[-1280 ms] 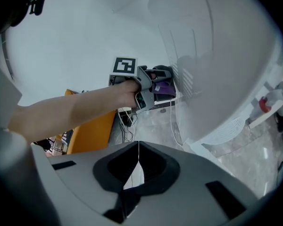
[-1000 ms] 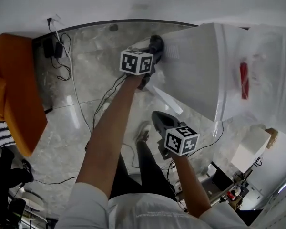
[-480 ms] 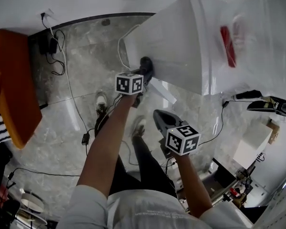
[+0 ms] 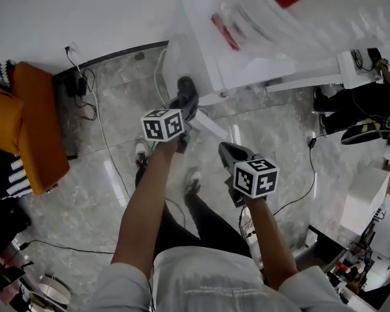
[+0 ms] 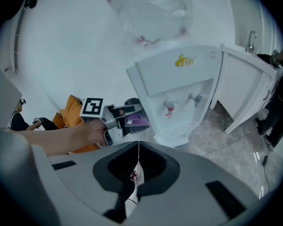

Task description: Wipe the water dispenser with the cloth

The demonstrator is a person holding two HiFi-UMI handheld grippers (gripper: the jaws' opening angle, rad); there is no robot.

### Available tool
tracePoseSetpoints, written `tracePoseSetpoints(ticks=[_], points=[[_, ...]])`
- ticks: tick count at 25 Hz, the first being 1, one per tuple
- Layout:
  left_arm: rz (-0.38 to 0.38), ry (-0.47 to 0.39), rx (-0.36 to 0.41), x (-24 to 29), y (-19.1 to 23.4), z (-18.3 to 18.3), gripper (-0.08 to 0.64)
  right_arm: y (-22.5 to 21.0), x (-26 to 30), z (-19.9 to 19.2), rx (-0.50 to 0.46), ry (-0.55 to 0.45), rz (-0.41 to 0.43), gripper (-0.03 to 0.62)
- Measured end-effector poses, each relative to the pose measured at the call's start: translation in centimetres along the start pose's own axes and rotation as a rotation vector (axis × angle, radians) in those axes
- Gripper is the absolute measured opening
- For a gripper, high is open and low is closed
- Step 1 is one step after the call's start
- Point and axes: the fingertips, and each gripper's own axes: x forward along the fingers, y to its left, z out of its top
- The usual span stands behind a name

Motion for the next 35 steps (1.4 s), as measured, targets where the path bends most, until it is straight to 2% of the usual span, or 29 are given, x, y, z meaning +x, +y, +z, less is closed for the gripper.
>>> tracePoseSetpoints(ticks=[6, 9, 13, 14, 18, 20, 25, 29, 32, 35], points=[[0.002, -0.06, 0.15, -2.9, -9.0, 4.9, 0.084, -3.0, -7.2, 3.6, -0.004, -0.091, -0.002, 0.015], [0.053, -0.076, 0.295, -4.4, -12.1, 7.3, 0.084, -3.4, -9.9, 5.4, -0.022, -0.15, 0.016, 0.015], [0.178, 0.021, 0.578, -4.8, -14.8, 9.2, 0.084, -3.9, -12.9, 6.4, -0.049, -0.199, 0.054, 0.015], [0.193, 0.046, 0.618, -4.5, -15.3, 9.7, 0.084, -4.1, -13.5, 6.4, -0.054, -0.205, 0.061, 0.015], [0.222, 0.15, 0.691, -2.9, -16.4, 9.9, 0.084, -4.8, -15.2, 5.3, -0.06, -0.21, 0.086, 0.015], [0.235, 0.216, 0.703, -2.0, -16.4, 9.0, 0.084, -5.0, -15.9, 4.6, -0.068, -0.207, 0.098, 0.015], [0.22, 0.244, 0.528, -2.4, -17.1, 7.9, 0.08, -6.1, -17.9, 3.7, -0.059, -0.222, 0.106, 0.015], [0.222, 0.247, 0.559, -3.8, -18.3, 5.1, 0.078, -6.4, -19.7, 3.3, -0.049, -0.247, 0.121, 0.015], [0.202, 0.179, 0.563, -6.0, -19.9, 3.9, 0.078, -6.2, -21.6, 4.7, -0.073, -0.299, 0.116, 0.015], [0.216, 0.114, 0.589, -9.1, -21.7, 3.0, 0.079, -5.9, -23.8, 6.7, -0.126, -0.371, 0.088, 0.015]])
